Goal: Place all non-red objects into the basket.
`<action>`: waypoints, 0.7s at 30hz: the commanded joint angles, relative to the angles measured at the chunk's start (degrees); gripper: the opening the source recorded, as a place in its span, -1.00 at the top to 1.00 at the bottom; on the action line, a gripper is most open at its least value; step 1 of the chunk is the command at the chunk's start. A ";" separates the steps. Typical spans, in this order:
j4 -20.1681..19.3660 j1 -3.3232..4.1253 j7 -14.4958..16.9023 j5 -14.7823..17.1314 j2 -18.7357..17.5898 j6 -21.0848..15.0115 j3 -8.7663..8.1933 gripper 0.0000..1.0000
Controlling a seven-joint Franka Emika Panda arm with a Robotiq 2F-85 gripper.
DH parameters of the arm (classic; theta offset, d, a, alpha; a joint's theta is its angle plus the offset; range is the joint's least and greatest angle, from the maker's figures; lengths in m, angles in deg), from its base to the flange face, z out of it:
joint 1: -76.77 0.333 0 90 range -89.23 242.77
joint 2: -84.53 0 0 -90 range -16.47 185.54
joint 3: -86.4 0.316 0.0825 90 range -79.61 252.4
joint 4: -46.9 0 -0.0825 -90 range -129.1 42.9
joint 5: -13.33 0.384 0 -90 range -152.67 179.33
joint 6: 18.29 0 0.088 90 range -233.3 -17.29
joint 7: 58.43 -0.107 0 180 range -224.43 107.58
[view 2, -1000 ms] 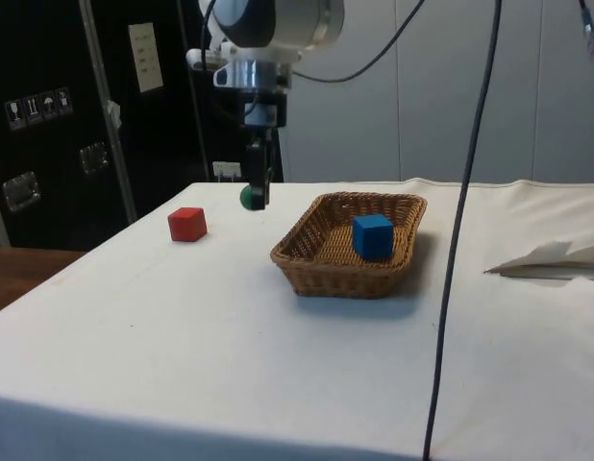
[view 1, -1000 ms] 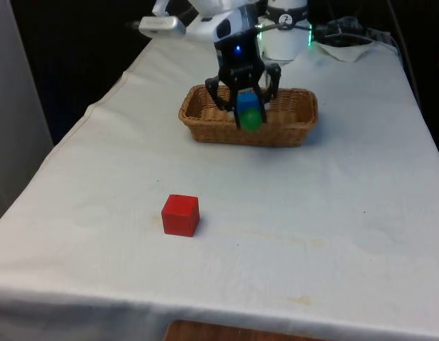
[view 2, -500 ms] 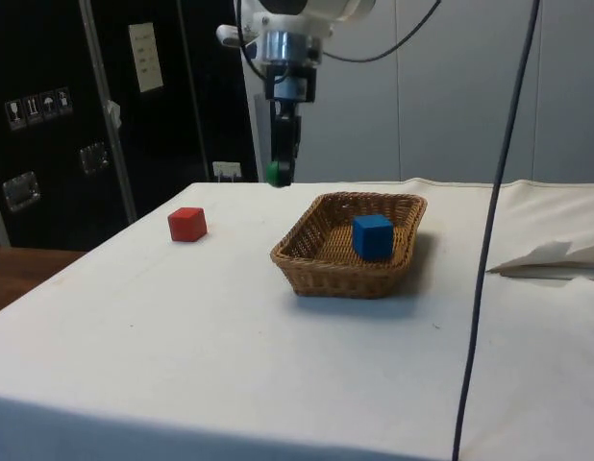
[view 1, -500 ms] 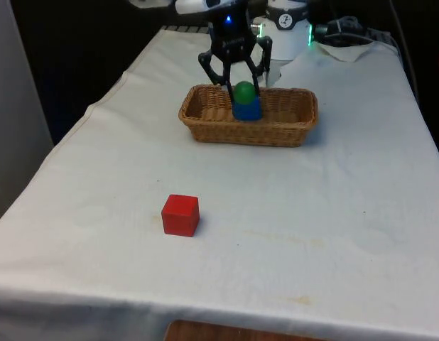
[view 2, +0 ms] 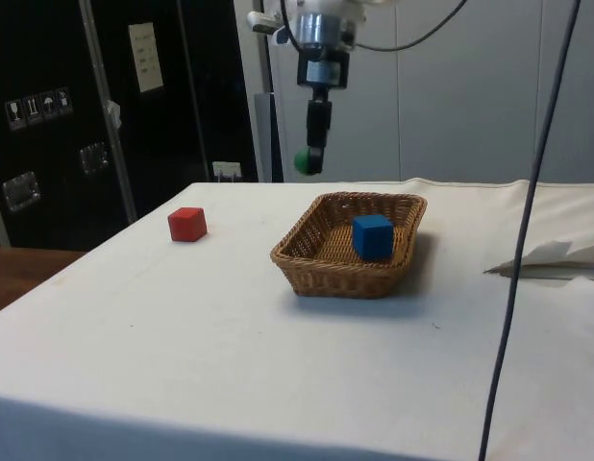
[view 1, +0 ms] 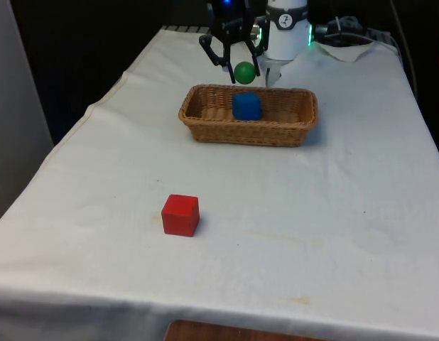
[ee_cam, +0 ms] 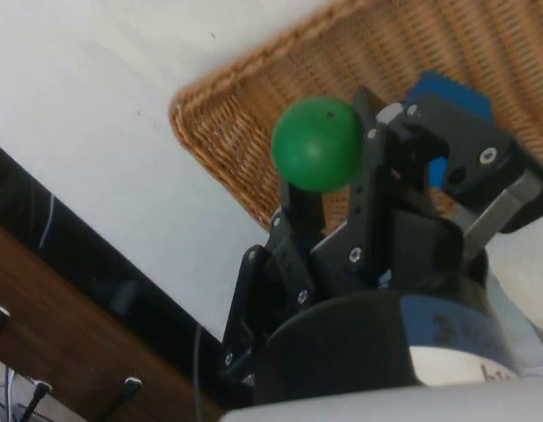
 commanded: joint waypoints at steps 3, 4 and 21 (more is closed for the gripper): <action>-1.95 -0.06 0.00 -0.92 1.38 -1.20 -0.29 1.00; -2.92 -0.06 0.34 -0.92 2.01 -1.60 -0.34 1.00; -6.99 0.11 3.61 1.38 -1.26 -7.51 -0.06 1.00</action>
